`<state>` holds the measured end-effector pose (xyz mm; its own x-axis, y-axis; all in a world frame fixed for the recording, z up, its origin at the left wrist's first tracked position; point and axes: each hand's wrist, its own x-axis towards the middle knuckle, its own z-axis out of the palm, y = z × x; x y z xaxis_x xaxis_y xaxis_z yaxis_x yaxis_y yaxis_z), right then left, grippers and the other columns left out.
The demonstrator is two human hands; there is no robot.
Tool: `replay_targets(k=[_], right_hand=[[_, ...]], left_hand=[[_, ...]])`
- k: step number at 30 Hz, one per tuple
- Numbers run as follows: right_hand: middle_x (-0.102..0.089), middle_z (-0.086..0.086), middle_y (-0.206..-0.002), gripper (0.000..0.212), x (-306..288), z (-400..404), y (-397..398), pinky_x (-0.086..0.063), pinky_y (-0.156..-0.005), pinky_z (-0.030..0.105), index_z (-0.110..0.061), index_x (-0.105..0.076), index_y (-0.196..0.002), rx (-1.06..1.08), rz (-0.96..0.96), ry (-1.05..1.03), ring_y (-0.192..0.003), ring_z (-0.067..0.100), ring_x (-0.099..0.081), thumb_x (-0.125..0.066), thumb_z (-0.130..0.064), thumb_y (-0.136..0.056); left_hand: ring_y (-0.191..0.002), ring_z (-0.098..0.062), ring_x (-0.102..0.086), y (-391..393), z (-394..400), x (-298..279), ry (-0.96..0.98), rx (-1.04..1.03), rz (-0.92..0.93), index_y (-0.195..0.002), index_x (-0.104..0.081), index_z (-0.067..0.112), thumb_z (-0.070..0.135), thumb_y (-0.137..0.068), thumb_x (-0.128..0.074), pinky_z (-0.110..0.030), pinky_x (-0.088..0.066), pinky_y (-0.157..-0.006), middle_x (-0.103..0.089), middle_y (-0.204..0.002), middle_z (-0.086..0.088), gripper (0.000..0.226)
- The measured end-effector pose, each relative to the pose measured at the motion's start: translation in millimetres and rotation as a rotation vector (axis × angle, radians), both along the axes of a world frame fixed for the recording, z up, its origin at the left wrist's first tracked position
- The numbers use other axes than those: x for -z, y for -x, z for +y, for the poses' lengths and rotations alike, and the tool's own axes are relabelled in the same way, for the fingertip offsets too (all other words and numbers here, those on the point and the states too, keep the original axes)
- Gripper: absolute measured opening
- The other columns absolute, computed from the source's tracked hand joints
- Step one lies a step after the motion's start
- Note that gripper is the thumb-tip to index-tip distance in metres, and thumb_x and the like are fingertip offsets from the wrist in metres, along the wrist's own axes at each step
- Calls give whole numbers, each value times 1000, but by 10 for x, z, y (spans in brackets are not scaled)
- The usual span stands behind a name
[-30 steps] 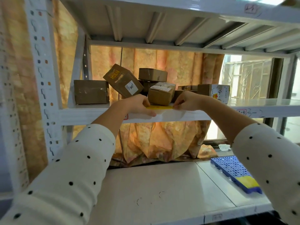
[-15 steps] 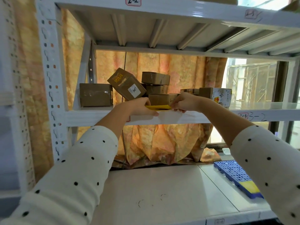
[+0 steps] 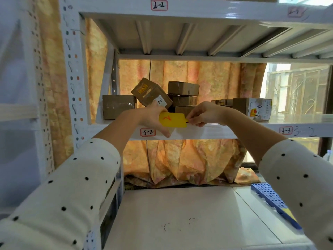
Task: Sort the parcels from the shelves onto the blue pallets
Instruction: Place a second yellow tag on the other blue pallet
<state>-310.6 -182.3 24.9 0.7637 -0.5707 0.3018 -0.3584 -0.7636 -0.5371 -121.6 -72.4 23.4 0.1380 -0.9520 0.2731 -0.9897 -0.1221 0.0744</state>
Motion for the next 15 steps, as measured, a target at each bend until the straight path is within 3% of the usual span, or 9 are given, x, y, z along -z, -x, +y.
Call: replay_targets(k=[3,6,8,11,15], right_hand=[[-61,4,-75,12,10,27,-27,-51,-59,16,-3,-68,-100,-3,-63,-12,-65,12,-57,-65,-5,-88],[-64,3,-74,13,81,35,-9,-51,-59,18,-5,-69,-97,1,-127,106,-64,13,-58,-70,-11,-85],[-68,7,-84,21,140,43,19,-51,-67,24,-5,-72,-100,27,-128,321,-73,17,-61,-74,-16,-82],[-71,3,-101,27,211,107,56,-54,-78,35,-13,-72,-106,113,33,737,-88,20,-64,-70,-29,-84],[-65,-3,-107,25,253,199,97,-48,-71,28,-19,-69,-110,166,106,1051,-97,18,-61,-56,-32,-92]], left_hand=[[-117,-19,-35,0,74,29,124,23,-148,-138,-33,20,58,-60,-81,-35,-40,-94,-29,-120,-1,99],[-117,-20,-36,23,107,123,299,40,-323,-140,-32,16,64,-57,-79,-30,-36,-92,-32,-126,-6,107],[-117,-21,-36,29,117,195,370,45,-368,-141,-32,15,66,-58,-77,-29,-33,-92,-33,-127,-7,107],[-118,-22,-36,55,126,288,420,44,-372,-141,-32,14,66,-59,-76,-29,-32,-93,-33,-130,-7,107],[-122,-22,-35,122,163,379,443,22,-313,-142,-30,14,66,-58,-77,-31,-32,-98,-32,-133,-8,109]])
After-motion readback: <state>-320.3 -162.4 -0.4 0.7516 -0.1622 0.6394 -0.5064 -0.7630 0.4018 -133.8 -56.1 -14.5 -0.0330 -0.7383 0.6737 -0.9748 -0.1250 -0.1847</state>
